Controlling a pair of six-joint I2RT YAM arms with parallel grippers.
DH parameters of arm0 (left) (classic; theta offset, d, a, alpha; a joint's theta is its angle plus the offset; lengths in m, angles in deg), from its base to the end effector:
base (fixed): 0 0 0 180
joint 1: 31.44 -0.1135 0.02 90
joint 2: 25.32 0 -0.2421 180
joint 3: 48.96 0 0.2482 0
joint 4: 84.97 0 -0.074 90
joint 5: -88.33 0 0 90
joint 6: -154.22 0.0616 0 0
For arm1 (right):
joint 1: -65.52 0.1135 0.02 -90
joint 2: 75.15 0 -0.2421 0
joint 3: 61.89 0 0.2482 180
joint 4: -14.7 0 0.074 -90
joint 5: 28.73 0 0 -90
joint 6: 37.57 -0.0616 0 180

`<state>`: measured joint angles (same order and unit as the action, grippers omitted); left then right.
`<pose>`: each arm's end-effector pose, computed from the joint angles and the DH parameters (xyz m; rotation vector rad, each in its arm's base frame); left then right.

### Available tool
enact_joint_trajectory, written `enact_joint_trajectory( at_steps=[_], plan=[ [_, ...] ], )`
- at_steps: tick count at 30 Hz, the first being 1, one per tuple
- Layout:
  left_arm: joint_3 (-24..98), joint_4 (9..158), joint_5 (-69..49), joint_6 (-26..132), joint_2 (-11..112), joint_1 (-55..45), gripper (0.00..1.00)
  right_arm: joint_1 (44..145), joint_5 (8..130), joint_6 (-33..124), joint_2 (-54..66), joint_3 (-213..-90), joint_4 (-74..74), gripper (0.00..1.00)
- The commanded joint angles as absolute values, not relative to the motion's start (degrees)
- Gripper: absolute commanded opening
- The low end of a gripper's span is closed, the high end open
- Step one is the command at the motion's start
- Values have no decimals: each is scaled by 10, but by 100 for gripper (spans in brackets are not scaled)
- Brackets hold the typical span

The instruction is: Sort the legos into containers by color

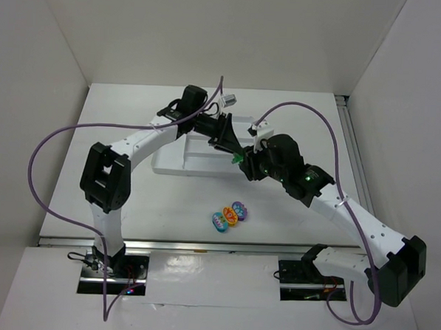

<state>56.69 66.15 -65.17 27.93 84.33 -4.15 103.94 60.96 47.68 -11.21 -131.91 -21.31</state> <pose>0.3606 -0.2481 0.2691 0.5675 2.2567 -1.7922 0.2180 0.1725 0.2896 -0.6122 2.0349 0.4466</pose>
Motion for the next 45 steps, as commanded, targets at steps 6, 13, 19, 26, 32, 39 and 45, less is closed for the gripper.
enact_joint_trajectory(
  at_steps=[6, 13, 19, 26, 32, 39, 45],
  plan=[
    [618, 634, -615, 299, 836, -94, 0, 1046, 588, 475, -120, -1322, -199, 4],
    [611, 601, -565, 306, 805, -167, 0, 1046, 546, 458, -102, -1322, -184, 3],
    [532, 549, -386, 301, 702, -249, 0, 1046, 499, 384, 27, -1390, -160, 3],
    [479, 535, -310, 307, 639, -272, 0, 1034, 445, 334, 146, -1471, -117, 3],
    [469, 520, -326, 326, 634, -284, 0, 1026, 459, 345, 286, -1588, -168, 4],
    [433, 532, -331, 326, 628, -284, 0, 1021, 459, 308, 355, -1610, -142, 8],
    [428, 537, -337, 321, 628, -278, 0, 1021, 444, 291, 381, -1623, -113, 54]
  ],
)
